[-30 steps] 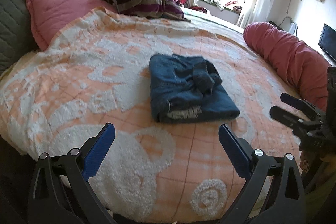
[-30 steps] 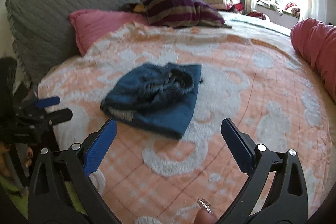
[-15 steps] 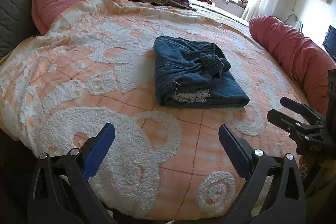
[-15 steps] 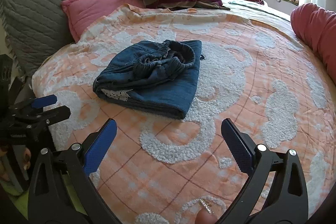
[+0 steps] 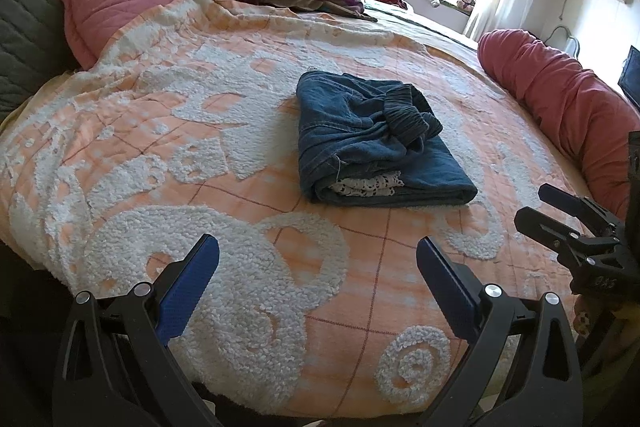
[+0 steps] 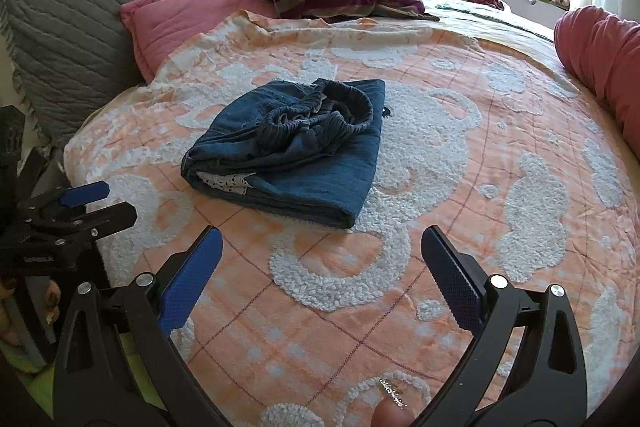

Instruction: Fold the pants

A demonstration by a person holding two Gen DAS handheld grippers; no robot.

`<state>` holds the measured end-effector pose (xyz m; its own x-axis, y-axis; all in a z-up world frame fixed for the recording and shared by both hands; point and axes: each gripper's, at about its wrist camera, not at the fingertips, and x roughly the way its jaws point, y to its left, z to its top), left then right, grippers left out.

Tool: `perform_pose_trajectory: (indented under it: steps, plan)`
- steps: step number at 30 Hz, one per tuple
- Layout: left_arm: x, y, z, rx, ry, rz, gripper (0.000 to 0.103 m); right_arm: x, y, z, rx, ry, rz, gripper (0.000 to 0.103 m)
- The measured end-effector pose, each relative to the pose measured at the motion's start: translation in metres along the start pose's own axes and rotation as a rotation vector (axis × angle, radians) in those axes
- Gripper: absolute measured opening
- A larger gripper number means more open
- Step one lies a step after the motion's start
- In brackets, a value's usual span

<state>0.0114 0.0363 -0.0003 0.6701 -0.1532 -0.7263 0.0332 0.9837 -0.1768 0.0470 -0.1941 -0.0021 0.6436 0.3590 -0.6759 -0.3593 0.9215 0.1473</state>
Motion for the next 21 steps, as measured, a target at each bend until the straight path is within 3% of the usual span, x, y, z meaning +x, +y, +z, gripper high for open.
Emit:
perform_pose_trajectory:
  steps: [21]
  plan:
    - [-0.008, -0.0032, 0.0005, 0.003, -0.011, 0.025, 0.099, -0.0053, 0.0021, 0.0014, 0.002, -0.012, -0.001, 0.094]
